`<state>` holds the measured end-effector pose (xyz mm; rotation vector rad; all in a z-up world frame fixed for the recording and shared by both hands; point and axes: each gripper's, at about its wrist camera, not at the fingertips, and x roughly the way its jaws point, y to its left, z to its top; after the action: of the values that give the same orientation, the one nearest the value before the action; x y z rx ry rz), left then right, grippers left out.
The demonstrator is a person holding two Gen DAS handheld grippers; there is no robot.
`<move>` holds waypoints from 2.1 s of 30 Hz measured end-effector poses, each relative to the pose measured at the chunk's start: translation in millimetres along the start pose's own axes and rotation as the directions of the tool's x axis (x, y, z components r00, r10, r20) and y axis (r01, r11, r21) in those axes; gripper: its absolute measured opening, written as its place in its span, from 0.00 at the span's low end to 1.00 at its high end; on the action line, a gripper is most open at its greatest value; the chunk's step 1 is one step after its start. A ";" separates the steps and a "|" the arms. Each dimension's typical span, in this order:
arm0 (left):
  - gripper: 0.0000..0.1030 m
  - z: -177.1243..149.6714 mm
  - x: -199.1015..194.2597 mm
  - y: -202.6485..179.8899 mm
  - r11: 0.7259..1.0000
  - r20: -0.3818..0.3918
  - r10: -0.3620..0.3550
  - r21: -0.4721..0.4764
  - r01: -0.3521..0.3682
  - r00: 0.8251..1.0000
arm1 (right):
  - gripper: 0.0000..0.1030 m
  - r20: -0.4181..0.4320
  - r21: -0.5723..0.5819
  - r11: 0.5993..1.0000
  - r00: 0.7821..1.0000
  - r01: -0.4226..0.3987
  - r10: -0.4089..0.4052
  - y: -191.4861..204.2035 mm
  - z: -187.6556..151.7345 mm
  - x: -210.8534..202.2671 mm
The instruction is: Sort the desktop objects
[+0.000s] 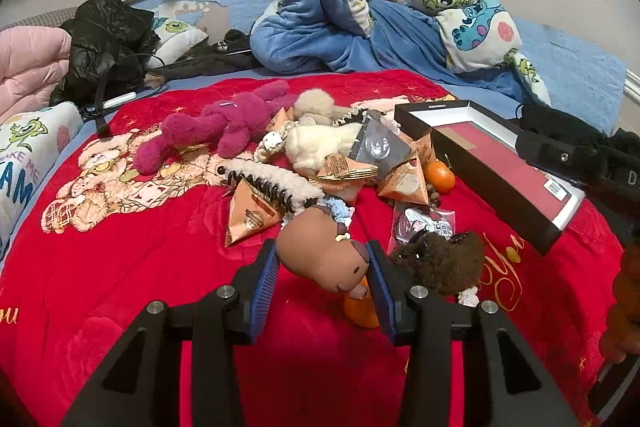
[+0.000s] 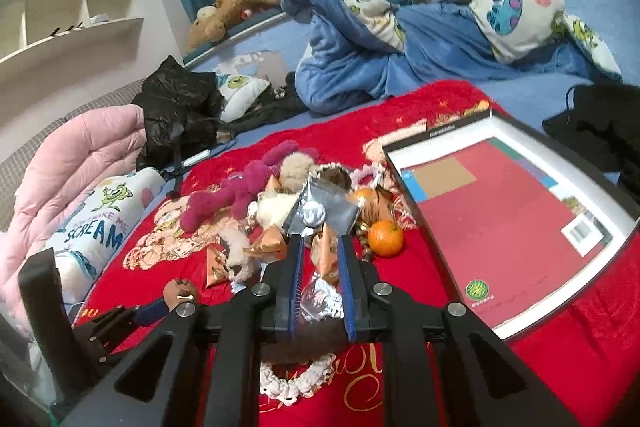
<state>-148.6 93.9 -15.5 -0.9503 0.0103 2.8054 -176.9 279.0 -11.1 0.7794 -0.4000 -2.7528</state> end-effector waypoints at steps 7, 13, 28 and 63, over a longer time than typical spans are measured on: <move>0.44 -0.5 3.7 0.2 1.000 -0.009 0.003 0.000 -0.003 1.000 | 0.19 -0.024 -0.016 0.999 0.999 -0.031 0.030 7.4 -3.0 4.6; 0.44 -0.9 4.6 0.6 1.000 -0.012 0.007 0.003 -0.007 1.000 | 0.23 -0.070 -0.080 0.995 0.996 -0.059 0.053 18.7 -10.4 12.5; 0.44 -4.4 9.1 3.7 1.000 -0.033 0.017 0.020 -0.017 0.999 | 0.45 -0.170 -0.271 0.955 0.983 -0.118 0.073 44.9 -29.6 22.7; 0.44 -7.2 15.4 0.6 0.999 -0.055 0.020 0.031 -0.018 0.998 | 0.15 -0.256 -0.414 0.898 0.966 -0.149 0.043 71.5 -51.4 35.8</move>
<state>-156.4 95.4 -30.6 -1.0250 0.0697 2.7868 -166.9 191.4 -46.7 0.9246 0.2110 -2.4722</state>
